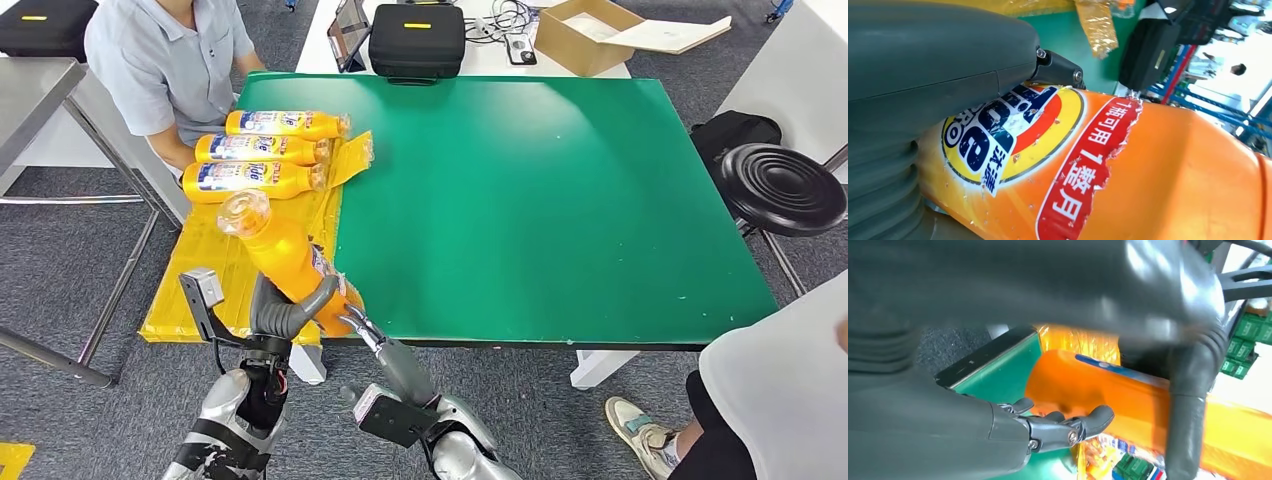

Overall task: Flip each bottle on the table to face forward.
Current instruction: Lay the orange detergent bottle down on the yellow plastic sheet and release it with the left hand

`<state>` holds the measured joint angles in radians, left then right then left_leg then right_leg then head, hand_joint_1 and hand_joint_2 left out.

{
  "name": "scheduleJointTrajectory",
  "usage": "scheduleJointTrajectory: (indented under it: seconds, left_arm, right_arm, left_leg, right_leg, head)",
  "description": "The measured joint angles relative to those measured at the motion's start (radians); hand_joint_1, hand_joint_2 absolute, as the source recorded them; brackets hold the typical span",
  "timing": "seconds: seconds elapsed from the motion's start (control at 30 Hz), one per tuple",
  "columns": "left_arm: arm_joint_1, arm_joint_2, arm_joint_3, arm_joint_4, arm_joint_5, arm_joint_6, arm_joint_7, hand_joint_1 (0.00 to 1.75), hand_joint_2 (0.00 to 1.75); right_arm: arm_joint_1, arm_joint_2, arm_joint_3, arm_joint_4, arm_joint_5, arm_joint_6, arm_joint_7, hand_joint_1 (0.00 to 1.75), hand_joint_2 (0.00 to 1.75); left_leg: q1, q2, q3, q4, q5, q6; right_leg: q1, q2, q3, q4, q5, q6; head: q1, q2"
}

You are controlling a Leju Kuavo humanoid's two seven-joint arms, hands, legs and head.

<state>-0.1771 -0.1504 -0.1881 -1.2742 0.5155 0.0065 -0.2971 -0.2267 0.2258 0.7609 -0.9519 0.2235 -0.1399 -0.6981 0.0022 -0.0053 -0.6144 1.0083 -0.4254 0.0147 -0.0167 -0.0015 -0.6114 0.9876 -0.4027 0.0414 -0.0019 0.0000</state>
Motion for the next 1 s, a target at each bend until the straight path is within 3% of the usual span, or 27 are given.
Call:
scheduleJointTrajectory:
  seconds: [0.1, 0.17, 0.33, 0.43, 0.5, 0.63, 0.83, 1.0]
  left_arm:
    - [-0.037, 0.002, 0.033, 0.044, 0.028, 0.033, 0.002, 1.75, 1.75]
    - [-0.06, 0.006, 0.051, 0.067, -0.025, 0.088, -0.041, 1.75, 1.75]
    - [-0.095, 0.012, 0.056, 0.079, -0.299, 0.269, -0.142, 1.75, 1.75]
    - [-0.128, 0.014, 0.041, 0.11, -0.507, 0.442, -0.177, 1.75, 1.75]
    - [-0.16, 0.018, 0.026, 0.151, -0.628, 0.537, -0.19, 1.75, 1.75]
    - [-0.227, 0.022, 0.008, 0.266, -0.812, 0.638, -0.186, 1.75, 1.75]
    - [-0.33, 0.02, 0.094, 0.476, -1.387, 0.685, -0.098, 1.75, 1.75]
    - [-0.379, 0.016, 0.158, 0.591, -1.538, 0.687, -0.022, 1.75, 1.75]
  right_arm:
    - [0.003, 0.0, 0.008, -0.002, -0.011, 0.0, 0.0, 0.0, 0.0]
    - [0.006, 0.0, 0.016, -0.002, -0.023, -0.003, 0.0, 0.0, 0.0]
    - [0.008, 0.0, 0.028, -0.002, -0.078, 0.047, 0.0, 0.0, 0.0]
    - [0.007, 0.002, 0.033, 0.001, -0.094, 0.078, 0.0, 0.0, 0.0]
    - [0.005, 0.006, 0.039, 0.004, -0.098, 0.089, 0.0, 0.0, 0.0]
    - [0.001, 0.013, 0.054, 0.009, -0.101, 0.088, 0.0, 0.0, 0.0]
    - [-0.014, 0.015, 0.091, 0.009, -0.11, 0.043, 0.0, 0.0, 0.0]
    - [-0.019, 0.015, 0.111, 0.009, -0.112, 0.022, 0.0, 0.0, 0.0]
  left_leg:
    - [0.0, 0.0, 0.0, 0.0, 0.0, 0.0]
    - [0.0, 0.0, 0.0, 0.0, 0.0, 0.0]
    - [0.0, 0.0, 0.0, 0.0, 0.0, 0.0]
    - [0.0, 0.0, 0.0, 0.0, 0.0, 0.0]
    - [0.0, -0.001, 0.0, 0.0, 0.0, 0.0]
    - [0.0, 0.0, 0.0, 0.0, 0.0, 0.0]
    - [0.0, 0.0, 0.0, 0.0, 0.0, 0.0]
    - [0.0, 0.0, 0.0, 0.0, 0.0, 0.0]
  right_leg:
    - [0.0, 0.0, 0.0, 0.0, 0.0, 0.0]
    - [0.0, 0.0, 0.0, 0.0, 0.0, 0.0]
    - [0.0, 0.0, 0.0, 0.0, 0.0, 0.0]
    - [0.0, 0.0, 0.0, 0.0, 0.0, 0.0]
    - [0.0, 0.0, 0.0, 0.0, 0.0, 0.0]
    - [0.0, 0.0, 0.0, 0.0, 0.0, 0.0]
    - [0.0, 0.0, 0.0, 0.0, 0.0, 0.0]
    - [0.0, 0.0, 0.0, 0.0, 0.0, 0.0]
  head:
    - [0.0, 0.0]
    - [0.0, 0.0]
    - [0.0, 0.0]
    - [0.0, 0.0]
    - [0.0, 0.0]
    - [0.0, 0.0]
    - [0.0, 0.0]
    - [0.0, 0.0]
